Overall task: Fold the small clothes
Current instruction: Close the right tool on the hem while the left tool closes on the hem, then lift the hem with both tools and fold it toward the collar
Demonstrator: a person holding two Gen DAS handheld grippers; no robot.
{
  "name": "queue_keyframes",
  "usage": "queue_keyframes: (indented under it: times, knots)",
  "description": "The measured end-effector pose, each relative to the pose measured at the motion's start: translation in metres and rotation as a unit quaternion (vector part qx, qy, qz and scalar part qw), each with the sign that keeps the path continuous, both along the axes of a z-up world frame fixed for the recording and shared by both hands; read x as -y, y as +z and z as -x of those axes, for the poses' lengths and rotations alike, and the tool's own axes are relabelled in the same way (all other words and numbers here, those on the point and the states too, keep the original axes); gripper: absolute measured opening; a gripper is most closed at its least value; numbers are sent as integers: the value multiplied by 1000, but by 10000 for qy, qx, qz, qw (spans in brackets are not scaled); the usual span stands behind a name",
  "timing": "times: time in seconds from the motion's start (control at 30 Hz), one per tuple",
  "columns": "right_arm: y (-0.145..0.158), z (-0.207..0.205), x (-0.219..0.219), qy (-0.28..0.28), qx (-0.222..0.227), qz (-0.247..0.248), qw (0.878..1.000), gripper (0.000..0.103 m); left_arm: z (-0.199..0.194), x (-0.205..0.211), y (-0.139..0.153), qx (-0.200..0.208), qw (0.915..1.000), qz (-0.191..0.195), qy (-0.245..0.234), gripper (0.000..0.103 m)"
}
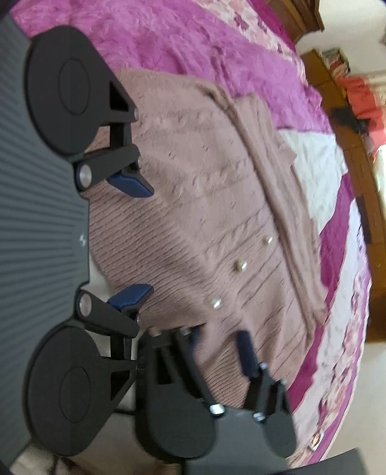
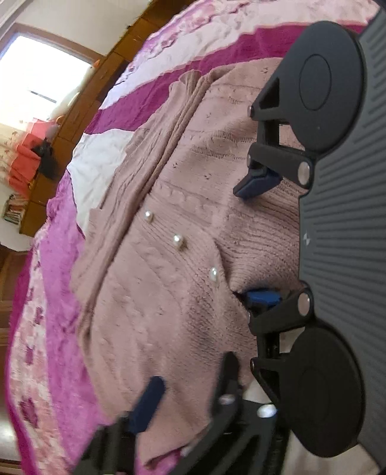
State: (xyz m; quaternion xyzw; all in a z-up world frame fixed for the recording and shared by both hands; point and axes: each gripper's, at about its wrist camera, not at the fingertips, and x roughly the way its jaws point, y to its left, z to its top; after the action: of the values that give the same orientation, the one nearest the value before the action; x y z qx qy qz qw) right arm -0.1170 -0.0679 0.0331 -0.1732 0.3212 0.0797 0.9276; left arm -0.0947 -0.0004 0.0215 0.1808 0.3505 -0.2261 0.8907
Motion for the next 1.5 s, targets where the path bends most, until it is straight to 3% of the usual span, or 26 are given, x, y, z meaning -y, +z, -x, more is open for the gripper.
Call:
queue_keyframes:
  times: [0.13, 0.3, 0.4, 0.53, 0.67, 0.83, 0.9, 1.0, 1.17, 1.5]
  knots:
    - [9, -1, 9, -92, 117, -317, 9994, 66, 5, 7, -6, 109, 9995, -200, -204, 66]
    - [8, 2, 8, -60, 16, -387, 9992, 66, 6, 26, -15, 803, 9922, -928, -201, 66]
    - [5, 4, 7, -4, -28, -341, 9994, 66, 1, 33, -18, 1019, 9886, -1086, -222, 69]
    - [4, 2, 13, -91, -124, -485, 9987, 63, -5, 30, -16, 975, 9913, -870, -178, 65]
    - [1, -3, 16, -100, -285, -681, 9972, 49, -7, 28, -12, 784, 9948, -599, -257, 39]
    - [8, -4, 17, 28, -276, -906, 9955, 25, -9, 28, -5, 713, 9964, -343, -298, 19]
    - [13, -4, 20, 37, -270, -1063, 9940, 17, -11, 27, 1, 717, 9970, -176, -248, 17]
    - [23, -9, 26, 5, -255, -1367, 9903, 14, -14, 25, 12, 755, 9970, 64, -157, 15]
    - [39, -18, 35, -68, -202, -1793, 9836, 12, -22, 24, 30, 782, 9962, 376, 1, 14]
    - [76, -52, 42, -41, 214, -2006, 9794, 12, -49, 24, 61, 1096, 9919, 623, 160, 14]
